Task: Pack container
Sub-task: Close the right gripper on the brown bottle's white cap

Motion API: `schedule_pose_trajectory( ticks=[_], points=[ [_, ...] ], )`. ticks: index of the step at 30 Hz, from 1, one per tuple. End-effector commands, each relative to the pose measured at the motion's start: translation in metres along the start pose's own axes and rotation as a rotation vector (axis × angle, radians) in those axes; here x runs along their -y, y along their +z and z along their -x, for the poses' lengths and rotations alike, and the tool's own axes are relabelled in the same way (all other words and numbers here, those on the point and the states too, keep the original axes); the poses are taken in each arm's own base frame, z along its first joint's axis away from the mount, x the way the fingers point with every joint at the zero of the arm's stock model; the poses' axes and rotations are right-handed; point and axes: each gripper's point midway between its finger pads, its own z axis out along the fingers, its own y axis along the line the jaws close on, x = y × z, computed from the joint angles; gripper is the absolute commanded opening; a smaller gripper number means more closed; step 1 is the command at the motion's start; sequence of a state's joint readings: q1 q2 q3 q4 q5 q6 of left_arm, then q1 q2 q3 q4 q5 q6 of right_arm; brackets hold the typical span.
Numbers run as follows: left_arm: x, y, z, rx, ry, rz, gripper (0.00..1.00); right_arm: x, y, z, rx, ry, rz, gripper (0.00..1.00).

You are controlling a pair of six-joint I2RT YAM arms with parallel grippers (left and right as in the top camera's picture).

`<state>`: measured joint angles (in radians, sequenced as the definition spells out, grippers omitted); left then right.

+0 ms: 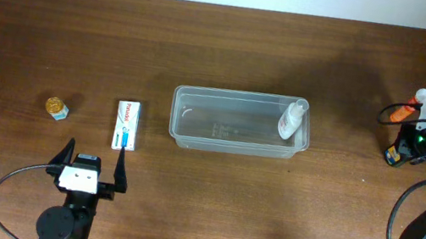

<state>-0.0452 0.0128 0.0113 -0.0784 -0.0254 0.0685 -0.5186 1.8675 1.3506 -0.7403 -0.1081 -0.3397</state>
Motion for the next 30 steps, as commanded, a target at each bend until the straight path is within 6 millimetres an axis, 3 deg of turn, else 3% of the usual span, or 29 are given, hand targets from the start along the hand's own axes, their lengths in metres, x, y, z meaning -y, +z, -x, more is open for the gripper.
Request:
schedule_pose_trajectory(
  ticks=[1, 18, 20, 23, 30],
  points=[
    [0.0009, -0.0002, -0.0008, -0.001, 0.015, -0.007, 0.99, -0.0008, -0.0018, -0.0003, 0.008, 0.023, 0.015, 0.34],
    [0.0009, -0.0002, -0.0008, -0.001, 0.015, -0.007, 0.99, 0.0016, -0.0019, 0.0031, 0.021, 0.119, 0.004, 0.27],
    [0.0009, -0.0002, -0.0008, -0.001, 0.015, -0.007, 0.99, 0.0016, -0.0019, 0.0031, 0.021, 0.135, 0.004, 0.28],
    [0.0009, -0.0002, -0.0008, -0.001, 0.015, -0.007, 0.99, 0.0013, -0.0019, 0.0022, 0.017, 0.143, 0.005, 0.41],
    [0.0009, -0.0002, -0.0008, -0.001, 0.015, -0.007, 0.99, 0.0053, -0.0012, -0.0042, -0.01, 0.141, -0.023, 0.43]
  ],
)
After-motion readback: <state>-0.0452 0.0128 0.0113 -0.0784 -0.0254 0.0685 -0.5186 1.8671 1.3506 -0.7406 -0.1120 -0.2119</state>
